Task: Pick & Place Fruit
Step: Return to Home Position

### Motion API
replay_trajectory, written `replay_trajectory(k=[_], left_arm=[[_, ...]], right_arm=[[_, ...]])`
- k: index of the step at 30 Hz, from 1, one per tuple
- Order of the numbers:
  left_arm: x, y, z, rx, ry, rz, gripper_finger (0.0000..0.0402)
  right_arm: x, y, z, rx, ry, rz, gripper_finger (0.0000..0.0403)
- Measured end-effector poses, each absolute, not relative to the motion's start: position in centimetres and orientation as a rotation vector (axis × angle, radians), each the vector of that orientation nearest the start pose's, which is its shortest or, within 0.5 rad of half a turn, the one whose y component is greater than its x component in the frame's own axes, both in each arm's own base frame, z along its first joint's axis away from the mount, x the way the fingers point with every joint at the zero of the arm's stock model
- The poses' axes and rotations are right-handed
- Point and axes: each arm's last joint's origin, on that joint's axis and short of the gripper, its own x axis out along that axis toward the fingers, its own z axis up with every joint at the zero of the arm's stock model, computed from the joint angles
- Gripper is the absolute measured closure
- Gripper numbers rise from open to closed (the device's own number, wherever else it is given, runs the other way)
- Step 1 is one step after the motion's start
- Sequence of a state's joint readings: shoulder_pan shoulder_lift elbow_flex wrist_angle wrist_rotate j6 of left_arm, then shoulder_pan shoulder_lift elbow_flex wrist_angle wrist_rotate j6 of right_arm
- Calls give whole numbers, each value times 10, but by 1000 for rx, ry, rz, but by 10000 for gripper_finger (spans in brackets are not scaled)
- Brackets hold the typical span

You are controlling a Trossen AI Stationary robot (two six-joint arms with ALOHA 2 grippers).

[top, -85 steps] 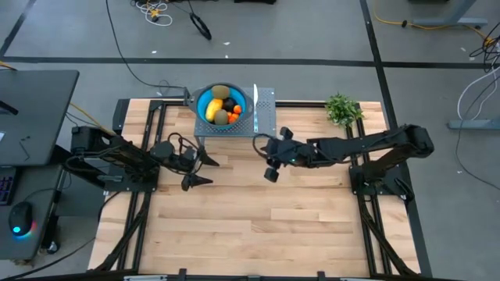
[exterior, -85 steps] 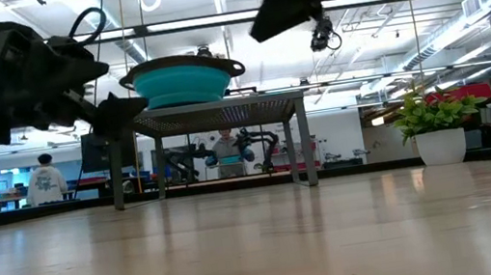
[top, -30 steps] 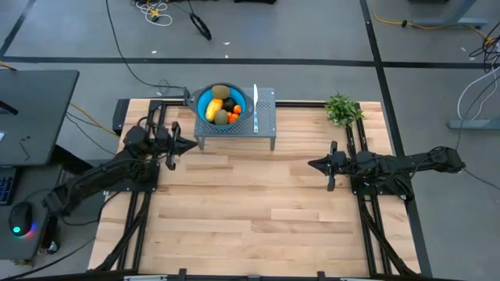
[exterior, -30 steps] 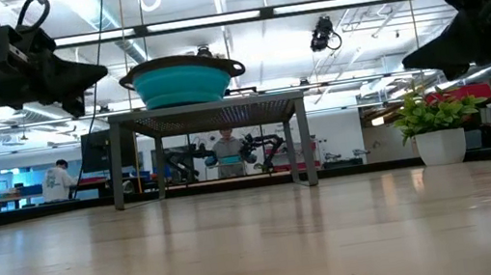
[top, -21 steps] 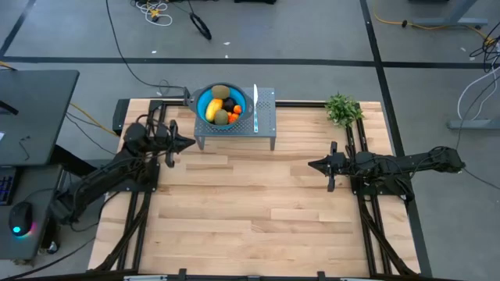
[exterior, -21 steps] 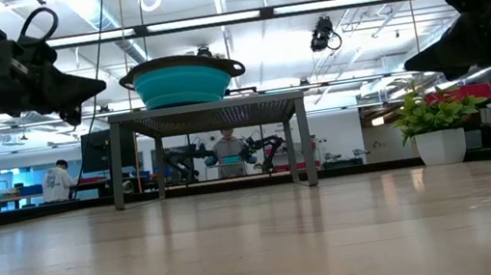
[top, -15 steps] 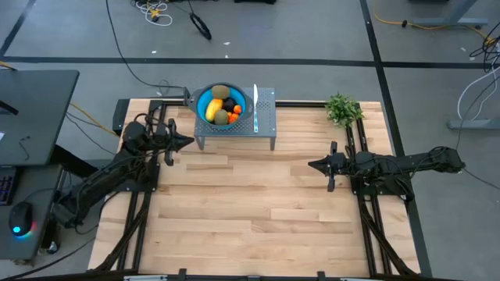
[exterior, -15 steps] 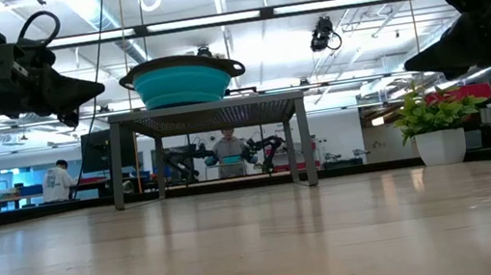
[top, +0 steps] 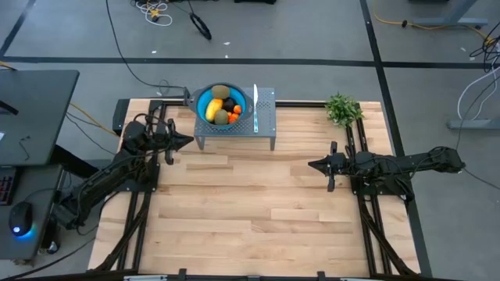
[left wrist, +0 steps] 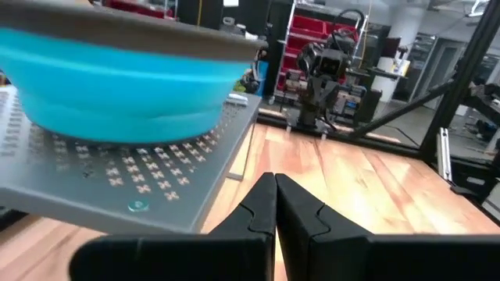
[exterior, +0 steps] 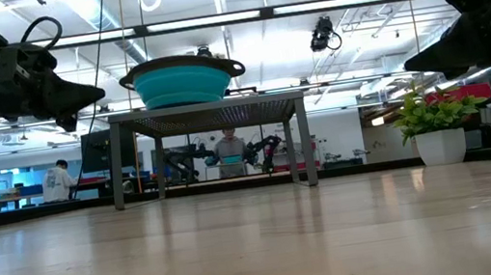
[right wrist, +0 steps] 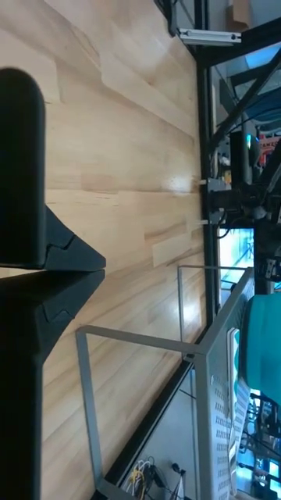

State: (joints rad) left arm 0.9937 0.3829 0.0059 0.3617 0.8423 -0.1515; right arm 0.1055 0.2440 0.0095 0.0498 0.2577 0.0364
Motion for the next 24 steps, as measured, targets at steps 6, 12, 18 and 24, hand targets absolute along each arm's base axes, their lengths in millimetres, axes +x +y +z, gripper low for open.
replay_trajectory(k=[6, 12, 18, 24], left_arm=[[71, 81, 175, -148, -62, 156, 397], [59, 77, 180, -127, -105, 207, 398], [57, 69, 180, -136, -119, 203, 396], [58, 68, 177, -136, -108, 248, 395]], right_arm=[[110, 4, 151, 9, 178, -156, 400], [110, 5, 151, 12, 179, -147, 400], [110, 5, 151, 21, 179, -131, 400], [110, 5, 151, 24, 177, -131, 400]])
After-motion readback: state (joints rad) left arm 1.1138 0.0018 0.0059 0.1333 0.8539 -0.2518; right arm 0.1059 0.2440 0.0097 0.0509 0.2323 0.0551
